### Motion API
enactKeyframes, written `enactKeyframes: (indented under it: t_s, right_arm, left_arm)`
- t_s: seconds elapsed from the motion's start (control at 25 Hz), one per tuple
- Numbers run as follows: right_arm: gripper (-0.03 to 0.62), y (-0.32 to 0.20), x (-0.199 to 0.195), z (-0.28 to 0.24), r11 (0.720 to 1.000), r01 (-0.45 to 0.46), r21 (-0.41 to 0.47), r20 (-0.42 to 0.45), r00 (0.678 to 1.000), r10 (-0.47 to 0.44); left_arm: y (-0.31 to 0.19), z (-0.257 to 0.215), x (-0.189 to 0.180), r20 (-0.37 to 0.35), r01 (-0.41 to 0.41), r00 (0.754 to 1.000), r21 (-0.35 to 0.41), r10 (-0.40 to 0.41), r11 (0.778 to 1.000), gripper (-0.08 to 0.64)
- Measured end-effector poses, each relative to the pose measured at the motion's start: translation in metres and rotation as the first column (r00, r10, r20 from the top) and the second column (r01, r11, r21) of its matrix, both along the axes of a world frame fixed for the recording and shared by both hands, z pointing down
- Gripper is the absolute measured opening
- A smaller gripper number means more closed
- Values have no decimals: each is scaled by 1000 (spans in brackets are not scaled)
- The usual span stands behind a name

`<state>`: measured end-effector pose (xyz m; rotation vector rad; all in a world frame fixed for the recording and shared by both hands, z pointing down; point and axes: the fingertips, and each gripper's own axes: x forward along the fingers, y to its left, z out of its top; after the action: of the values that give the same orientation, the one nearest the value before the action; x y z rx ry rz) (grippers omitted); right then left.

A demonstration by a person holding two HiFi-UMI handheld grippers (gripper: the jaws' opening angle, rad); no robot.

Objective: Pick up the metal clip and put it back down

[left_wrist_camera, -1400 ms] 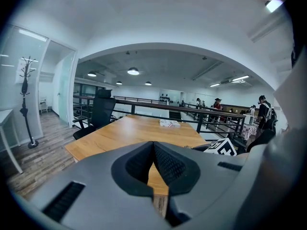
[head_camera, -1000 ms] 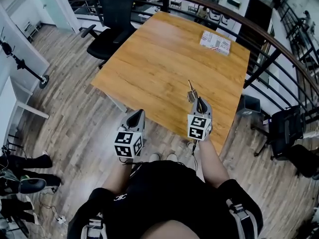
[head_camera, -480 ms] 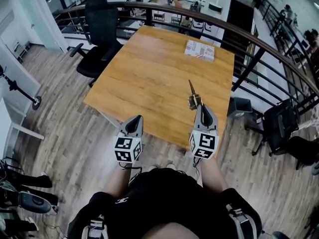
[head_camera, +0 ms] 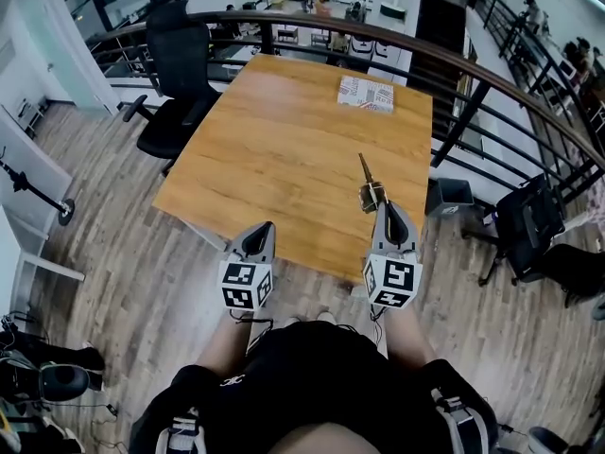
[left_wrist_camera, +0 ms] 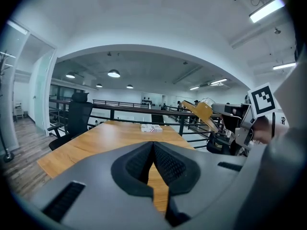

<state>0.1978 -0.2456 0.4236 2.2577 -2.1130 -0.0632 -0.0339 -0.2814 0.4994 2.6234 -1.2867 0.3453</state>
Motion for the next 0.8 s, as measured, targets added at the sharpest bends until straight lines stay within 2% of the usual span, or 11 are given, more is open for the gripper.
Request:
enactKeyframes:
  t_s: [0.24,0.52,0.68,0.8]
  right_arm:
    - [20,-3,-5,1,1000,10,0,-36,999,-10]
    - [20,-18,-28,8,998,57,-41,-138,988,-63]
    - [20,-32,-46,27,992,86,-89,-222,970,-104]
    - [20,-43,-63,47,987,96,-131,-305,943,-133]
  left_arm:
    - [5,2,-3,4,8,1000,-7,-8,1000,11]
    - [9,-1,-18,8,45,999,-3,-45,999,11]
    - [14,4,-32,15,84,996,-18,-84,996,11]
    - [16,7,-48,21,121,993,-25,-120,992,11]
